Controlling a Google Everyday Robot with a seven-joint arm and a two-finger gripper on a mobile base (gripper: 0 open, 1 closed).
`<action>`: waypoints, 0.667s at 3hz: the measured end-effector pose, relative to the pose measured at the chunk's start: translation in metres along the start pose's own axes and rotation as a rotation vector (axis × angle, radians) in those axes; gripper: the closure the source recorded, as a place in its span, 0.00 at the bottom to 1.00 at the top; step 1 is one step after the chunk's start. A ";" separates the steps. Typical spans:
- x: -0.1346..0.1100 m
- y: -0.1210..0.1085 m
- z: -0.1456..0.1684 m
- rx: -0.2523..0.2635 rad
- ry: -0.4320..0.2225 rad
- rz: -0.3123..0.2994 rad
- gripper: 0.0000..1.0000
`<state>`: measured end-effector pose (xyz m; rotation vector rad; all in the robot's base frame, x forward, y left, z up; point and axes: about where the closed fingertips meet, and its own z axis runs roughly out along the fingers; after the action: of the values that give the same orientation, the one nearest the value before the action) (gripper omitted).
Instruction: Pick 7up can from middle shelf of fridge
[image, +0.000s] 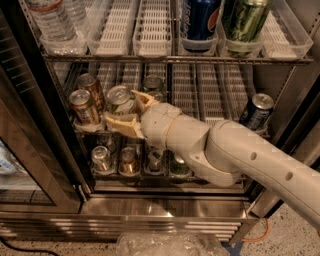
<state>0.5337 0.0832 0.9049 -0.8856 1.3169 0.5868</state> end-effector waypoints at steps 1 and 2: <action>0.018 0.011 -0.023 -0.099 0.047 0.024 1.00; 0.033 0.019 -0.049 -0.155 0.070 0.052 1.00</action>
Offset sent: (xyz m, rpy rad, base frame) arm -0.0573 -0.0635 -0.0583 -0.0696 0.1529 0.1813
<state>0.4966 0.0502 0.8678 -1.0082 1.3748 0.7109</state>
